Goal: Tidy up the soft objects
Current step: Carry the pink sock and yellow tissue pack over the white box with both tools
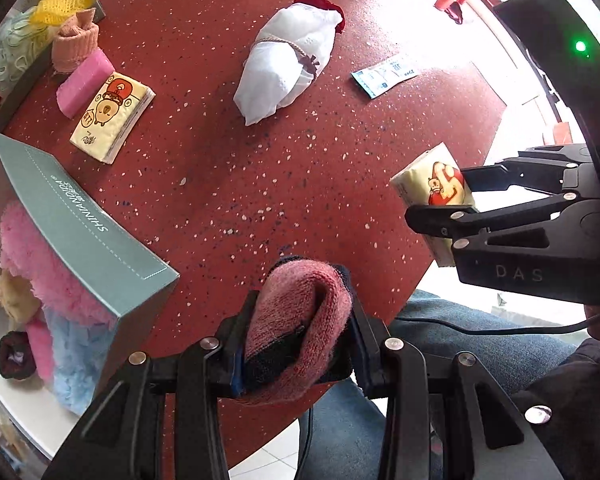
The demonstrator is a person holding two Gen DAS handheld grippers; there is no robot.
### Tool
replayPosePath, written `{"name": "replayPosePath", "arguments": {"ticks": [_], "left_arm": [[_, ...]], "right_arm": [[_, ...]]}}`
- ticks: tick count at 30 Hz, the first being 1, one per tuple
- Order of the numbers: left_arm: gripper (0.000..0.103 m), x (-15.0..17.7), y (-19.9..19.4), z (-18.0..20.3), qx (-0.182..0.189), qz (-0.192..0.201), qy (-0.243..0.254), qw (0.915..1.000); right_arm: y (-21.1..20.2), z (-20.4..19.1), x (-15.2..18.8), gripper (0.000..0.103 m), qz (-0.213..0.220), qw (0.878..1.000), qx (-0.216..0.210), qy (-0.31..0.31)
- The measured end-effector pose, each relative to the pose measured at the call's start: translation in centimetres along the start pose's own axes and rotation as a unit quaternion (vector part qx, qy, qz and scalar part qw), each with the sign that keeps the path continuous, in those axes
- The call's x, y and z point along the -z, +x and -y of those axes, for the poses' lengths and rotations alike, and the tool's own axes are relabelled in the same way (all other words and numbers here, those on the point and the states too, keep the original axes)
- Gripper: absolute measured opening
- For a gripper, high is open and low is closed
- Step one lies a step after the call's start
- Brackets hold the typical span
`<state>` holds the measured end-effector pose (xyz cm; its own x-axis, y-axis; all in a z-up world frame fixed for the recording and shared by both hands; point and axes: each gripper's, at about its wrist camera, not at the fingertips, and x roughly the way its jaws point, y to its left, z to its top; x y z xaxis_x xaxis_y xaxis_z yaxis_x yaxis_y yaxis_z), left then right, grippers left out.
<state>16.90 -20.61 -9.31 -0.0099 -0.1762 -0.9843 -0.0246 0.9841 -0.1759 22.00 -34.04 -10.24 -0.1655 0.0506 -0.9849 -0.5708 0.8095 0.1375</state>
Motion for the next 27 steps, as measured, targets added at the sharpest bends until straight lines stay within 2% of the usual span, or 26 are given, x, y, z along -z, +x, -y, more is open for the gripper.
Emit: {"name": "replayPosePath", "arguments": {"ticks": [3, 7, 12, 14, 17, 22, 27], "left_arm": [[0.041, 1.4, -1.0, -0.9, 0.004, 0.015, 0.02, 0.9997], [0.041, 3.7, -1.9, -1.3, 0.007, 0.039, 0.034, 0.9986], [0.042, 5.4, -3.2, -2.8, 0.01, 0.072, 0.027, 0.997], [0.042, 6.4, -5.1, -3.6, 0.009, 0.09, 0.013, 0.9958], [0.042, 6.8, -6.0, -5.0, 0.011, 0.124, -0.021, 0.992], [0.042, 8.0, -7.7, -7.9, 0.016, 0.17, -0.089, 0.9812], [0.042, 10.4, -8.4, -11.2, 0.012, 0.178, -0.168, 0.9694]], "right_arm": [[0.1, -1.9, 1.0, 0.056, -0.004, 1.0, 0.008, 0.0], [-1.1, -3.9, 0.9, 0.056, 0.016, 1.0, 0.026, -0.003], [-2.2, -6.4, 0.5, 0.056, 0.029, 0.998, 0.046, -0.019], [-2.8, -7.2, 0.4, 0.056, 0.034, 0.997, 0.057, -0.032], [-3.7, -8.8, 0.3, 0.056, 0.047, 0.995, 0.073, -0.049], [-6.0, -9.9, -0.7, 0.056, 0.063, 0.993, 0.082, -0.065], [-7.0, -12.2, -1.7, 0.056, 0.064, 0.99, 0.083, -0.091]]}}
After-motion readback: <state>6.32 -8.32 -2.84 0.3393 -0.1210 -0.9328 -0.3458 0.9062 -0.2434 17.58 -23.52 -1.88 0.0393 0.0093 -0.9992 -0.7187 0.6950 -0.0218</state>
